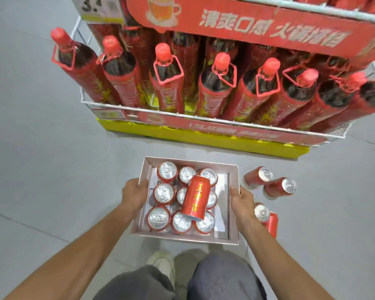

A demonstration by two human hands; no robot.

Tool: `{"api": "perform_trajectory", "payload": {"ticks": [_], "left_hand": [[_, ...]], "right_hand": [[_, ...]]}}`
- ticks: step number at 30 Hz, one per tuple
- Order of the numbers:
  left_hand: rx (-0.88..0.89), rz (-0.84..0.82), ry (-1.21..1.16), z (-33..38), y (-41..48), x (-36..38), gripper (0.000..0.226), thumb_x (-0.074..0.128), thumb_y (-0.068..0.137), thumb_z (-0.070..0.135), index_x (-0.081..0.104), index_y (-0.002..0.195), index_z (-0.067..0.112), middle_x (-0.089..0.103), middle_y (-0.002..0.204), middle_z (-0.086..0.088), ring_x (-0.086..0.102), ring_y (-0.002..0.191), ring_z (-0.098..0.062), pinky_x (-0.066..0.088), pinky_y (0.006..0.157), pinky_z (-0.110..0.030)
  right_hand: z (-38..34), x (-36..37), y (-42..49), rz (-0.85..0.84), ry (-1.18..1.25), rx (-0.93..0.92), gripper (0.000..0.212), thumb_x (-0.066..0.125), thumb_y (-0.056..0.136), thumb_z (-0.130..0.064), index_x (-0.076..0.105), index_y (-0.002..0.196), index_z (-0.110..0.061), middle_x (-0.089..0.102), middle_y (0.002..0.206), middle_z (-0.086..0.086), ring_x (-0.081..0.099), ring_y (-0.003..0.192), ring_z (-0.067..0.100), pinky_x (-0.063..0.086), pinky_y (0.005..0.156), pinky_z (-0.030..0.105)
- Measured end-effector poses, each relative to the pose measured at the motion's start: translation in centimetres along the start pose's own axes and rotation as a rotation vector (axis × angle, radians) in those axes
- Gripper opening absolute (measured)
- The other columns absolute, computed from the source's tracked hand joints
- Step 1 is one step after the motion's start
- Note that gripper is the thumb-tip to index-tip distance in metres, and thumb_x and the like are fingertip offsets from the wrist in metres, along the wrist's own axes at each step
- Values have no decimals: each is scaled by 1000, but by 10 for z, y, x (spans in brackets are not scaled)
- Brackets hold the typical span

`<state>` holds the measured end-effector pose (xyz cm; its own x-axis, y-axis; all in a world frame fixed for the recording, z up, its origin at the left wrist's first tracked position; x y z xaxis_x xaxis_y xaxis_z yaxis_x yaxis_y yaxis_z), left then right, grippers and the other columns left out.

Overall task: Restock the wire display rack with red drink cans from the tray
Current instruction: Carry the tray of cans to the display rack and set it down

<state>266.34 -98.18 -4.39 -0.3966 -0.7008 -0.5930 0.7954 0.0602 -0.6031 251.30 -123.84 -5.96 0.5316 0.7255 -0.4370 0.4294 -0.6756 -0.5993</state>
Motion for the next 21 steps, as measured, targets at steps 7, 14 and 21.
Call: {"api": "perform_trajectory", "payload": {"ticks": [7,14,21], "left_hand": [[28,15,-24,-15,21,33,38,48,102,24,69,81,-1,71,83,-21,66,81,-39,52,75,-41],[23,60,-88,3,47,50,34,49,99,24,64,76,4,68,77,-20,66,71,-39,58,69,-47],[35,116,-120,33,95,50,32,50,99,23,67,83,1,64,75,-17,62,65,-32,51,55,-36]], "right_hand": [[32,10,27,25,61,17,23,52,106,-21,71,99,-9,72,90,15,63,83,26,52,77,37],[17,15,59,72,83,-3,24,51,106,-18,68,105,-1,70,100,27,56,89,25,53,89,46],[-18,30,101,79,56,-77,24,50,102,-15,72,104,-8,74,99,25,62,82,29,54,76,40]]}}
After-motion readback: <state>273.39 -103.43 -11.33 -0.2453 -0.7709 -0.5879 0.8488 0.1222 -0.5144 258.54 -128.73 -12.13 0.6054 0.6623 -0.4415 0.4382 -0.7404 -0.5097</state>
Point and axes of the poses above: each hand's wrist, its own y-axis towards the middle knuckle, its own x-axis out of the palm, z = x × y, the point moved 1 cm from there along y, towards the middle knuckle
